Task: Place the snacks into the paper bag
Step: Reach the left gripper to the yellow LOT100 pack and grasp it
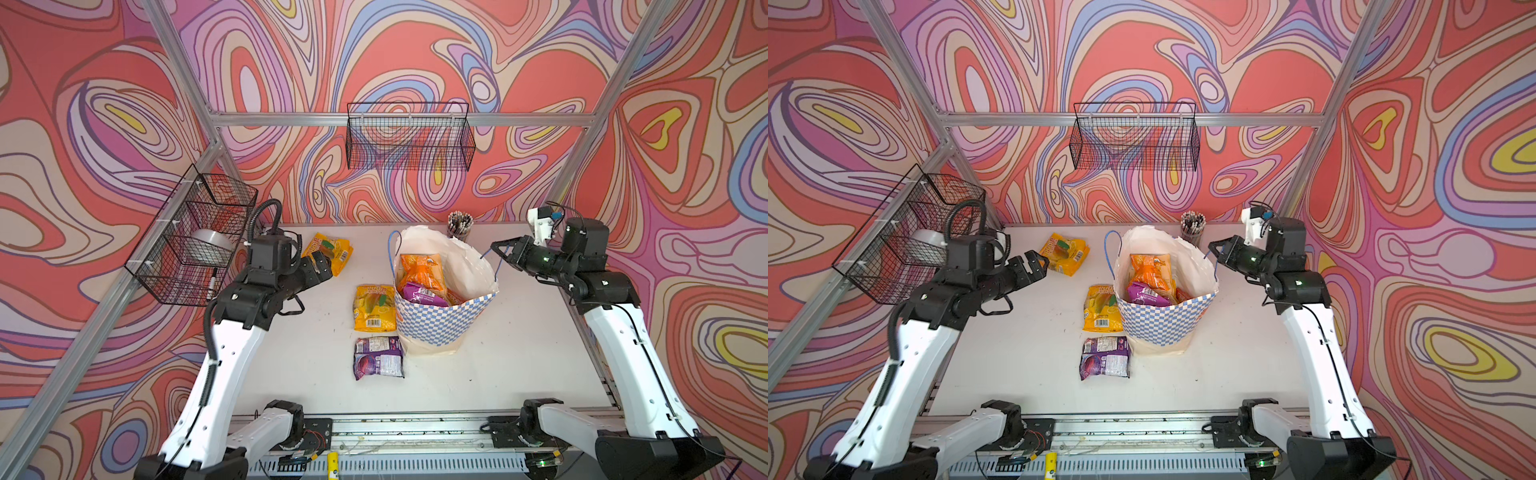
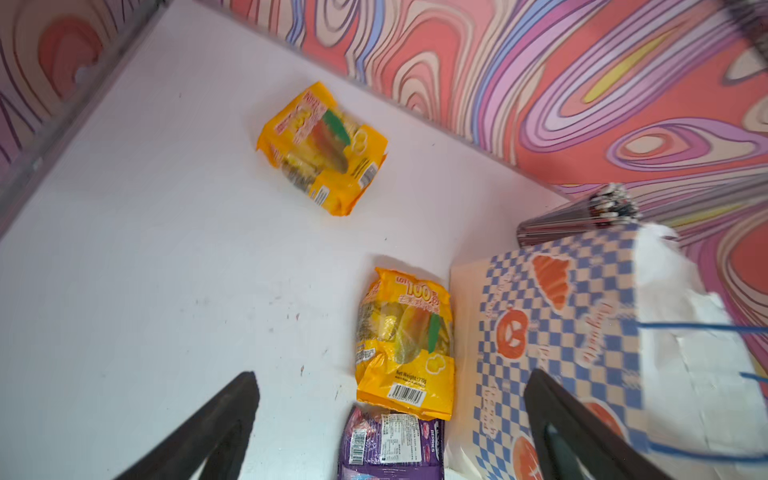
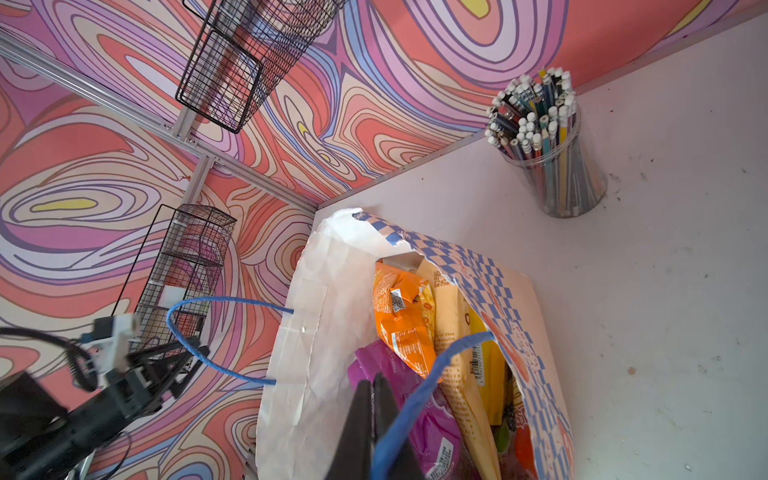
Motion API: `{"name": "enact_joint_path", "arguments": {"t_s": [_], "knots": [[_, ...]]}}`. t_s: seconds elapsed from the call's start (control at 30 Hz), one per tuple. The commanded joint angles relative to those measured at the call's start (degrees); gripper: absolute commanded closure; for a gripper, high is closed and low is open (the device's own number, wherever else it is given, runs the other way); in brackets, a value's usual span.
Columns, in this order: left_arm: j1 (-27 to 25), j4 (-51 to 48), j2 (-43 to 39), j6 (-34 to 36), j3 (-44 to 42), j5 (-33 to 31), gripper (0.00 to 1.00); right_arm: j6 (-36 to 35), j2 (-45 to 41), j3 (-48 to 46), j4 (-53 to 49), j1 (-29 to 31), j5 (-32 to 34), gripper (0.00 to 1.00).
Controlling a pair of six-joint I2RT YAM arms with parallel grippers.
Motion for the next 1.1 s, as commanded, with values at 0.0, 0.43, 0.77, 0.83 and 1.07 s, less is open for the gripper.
{"name": "enact_joint_path", "arguments": {"t_s": [0.0,0.43,0.77,0.83,1.07], "knots": [[3.8,6.8,5.4,-7.6,-2.4,6.1,0.0,-1.5,-1.2,-1.4,0.4,0.1,0.6,1.0],[15.6,31.1,36.5,-21.8,-1.3,18.2,0.0,-3.8,-3.2,-4.0,-2.1,0.1,1.0,1.0],[15.6,45.4,51.7,-29.5,3.0,21.5,0.01,-3.5,-3.7,-4.8,-2.0,0.1,0.7,1.0],[15.5,47.8,54.1,-30.6,3.8,22.3,0.03,-3.6,-3.7,-5.0,-2.3,0.1,0.7,1.0],[15.6,55.0,60.6,-34.9,4.9,23.3,0.16,-3.6,-4.2,-5.4,-2.7,0.1,1.0,1.0]]}}
